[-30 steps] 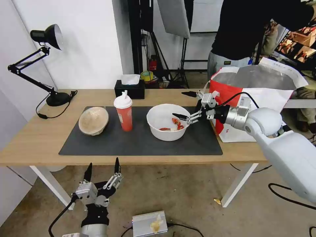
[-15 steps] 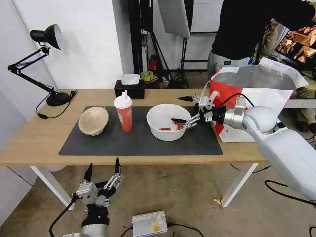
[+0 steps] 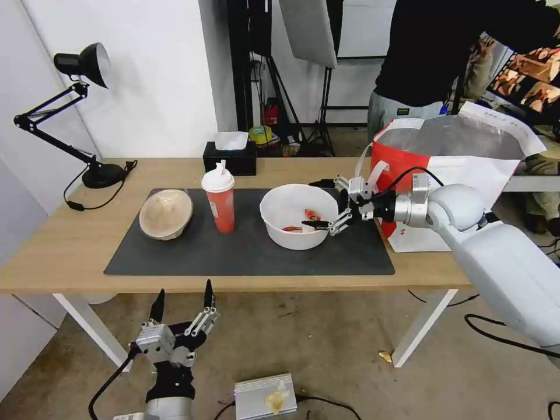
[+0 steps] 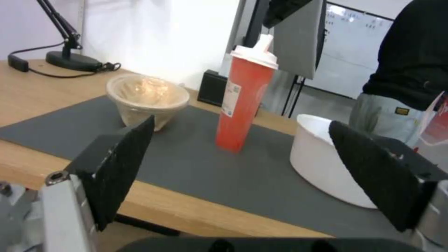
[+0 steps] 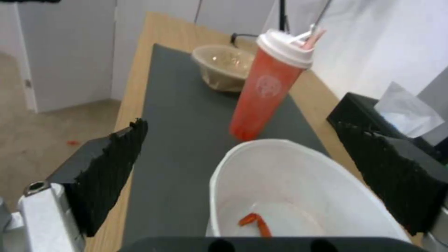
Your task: Pick up the trash from the table and place it into the takeout bag.
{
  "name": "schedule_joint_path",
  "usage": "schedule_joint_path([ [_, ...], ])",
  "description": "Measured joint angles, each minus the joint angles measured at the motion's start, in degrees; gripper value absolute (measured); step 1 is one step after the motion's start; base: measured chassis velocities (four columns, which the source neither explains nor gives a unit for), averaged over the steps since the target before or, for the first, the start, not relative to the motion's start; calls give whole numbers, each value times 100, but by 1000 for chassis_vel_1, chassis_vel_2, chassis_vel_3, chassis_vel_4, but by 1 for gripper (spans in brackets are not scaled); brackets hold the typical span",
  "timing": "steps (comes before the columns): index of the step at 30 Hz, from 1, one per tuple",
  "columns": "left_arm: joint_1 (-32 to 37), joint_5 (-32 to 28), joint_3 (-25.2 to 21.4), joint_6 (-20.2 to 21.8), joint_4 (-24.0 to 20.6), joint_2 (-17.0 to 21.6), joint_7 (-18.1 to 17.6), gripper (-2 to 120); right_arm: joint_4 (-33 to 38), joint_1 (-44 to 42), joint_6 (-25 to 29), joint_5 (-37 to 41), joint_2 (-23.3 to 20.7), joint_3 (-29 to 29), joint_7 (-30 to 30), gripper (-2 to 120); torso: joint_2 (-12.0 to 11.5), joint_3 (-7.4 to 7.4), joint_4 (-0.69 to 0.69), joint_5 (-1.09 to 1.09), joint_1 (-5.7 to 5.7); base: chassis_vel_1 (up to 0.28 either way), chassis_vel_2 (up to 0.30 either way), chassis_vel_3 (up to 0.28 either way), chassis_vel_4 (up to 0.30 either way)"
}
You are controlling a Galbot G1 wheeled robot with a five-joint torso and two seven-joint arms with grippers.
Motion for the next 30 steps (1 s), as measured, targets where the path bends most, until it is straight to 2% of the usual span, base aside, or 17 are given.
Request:
schedule_joint_path([
  [16,23,115,35,-111,64,-13,-9,100,-266,220,-115,-57,105,-276,-438,100,0,0,0,0,0,0,0,0,0],
  [30,38,147,66,-154,86,-50,-9,100,-541,438,-208,-119,144,-568,-480,100,0,0,0,0,0,0,0,0,0],
])
